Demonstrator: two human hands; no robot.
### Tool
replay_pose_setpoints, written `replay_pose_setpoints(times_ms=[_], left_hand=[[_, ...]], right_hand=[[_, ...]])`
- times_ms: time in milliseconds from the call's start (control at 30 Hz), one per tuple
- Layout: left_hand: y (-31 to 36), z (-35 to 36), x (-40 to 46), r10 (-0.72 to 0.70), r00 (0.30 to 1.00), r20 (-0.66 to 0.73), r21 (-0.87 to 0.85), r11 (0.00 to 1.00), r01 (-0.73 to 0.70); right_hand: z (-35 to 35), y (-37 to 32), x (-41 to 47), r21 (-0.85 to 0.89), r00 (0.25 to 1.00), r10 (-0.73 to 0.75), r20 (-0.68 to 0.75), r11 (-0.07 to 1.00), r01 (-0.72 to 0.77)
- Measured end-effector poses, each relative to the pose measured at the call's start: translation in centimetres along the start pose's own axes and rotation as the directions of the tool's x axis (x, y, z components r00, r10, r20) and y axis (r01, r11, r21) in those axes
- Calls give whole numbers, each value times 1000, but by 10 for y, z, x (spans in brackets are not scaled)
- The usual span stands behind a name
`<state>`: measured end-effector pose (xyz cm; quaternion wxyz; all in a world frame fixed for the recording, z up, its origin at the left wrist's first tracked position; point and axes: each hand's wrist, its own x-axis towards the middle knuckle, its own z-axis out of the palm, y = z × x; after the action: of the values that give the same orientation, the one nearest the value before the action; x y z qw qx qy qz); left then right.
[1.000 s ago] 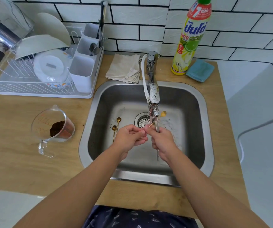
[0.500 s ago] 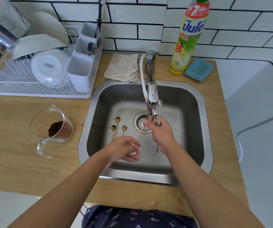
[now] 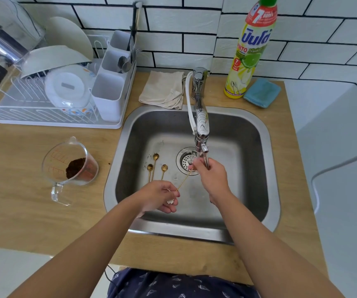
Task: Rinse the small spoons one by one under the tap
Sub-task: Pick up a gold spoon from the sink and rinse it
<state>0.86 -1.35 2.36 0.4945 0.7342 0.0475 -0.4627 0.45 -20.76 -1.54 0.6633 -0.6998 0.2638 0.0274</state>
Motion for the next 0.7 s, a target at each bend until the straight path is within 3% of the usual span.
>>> replay_pose_setpoints(times_ms=[200, 367, 533, 700], left_hand=[[5, -3, -1, 15, 1000, 23, 35, 999, -15], [5, -2, -3, 8, 1000, 25, 44, 999, -9], [11, -3, -1, -72, 996, -43, -93, 993, 68], [8, 7, -1, -96, 995, -20, -100, 991, 94]], right_hand=[[-4, -2, -1, 39, 996, -14, 86, 999, 11], [-3, -6, 2, -11, 998, 60, -13, 998, -60], [-9, -3, -2, 238, 966, 176, 189, 946, -219], [-1, -10, -4, 297, 967, 232, 108, 920, -255]])
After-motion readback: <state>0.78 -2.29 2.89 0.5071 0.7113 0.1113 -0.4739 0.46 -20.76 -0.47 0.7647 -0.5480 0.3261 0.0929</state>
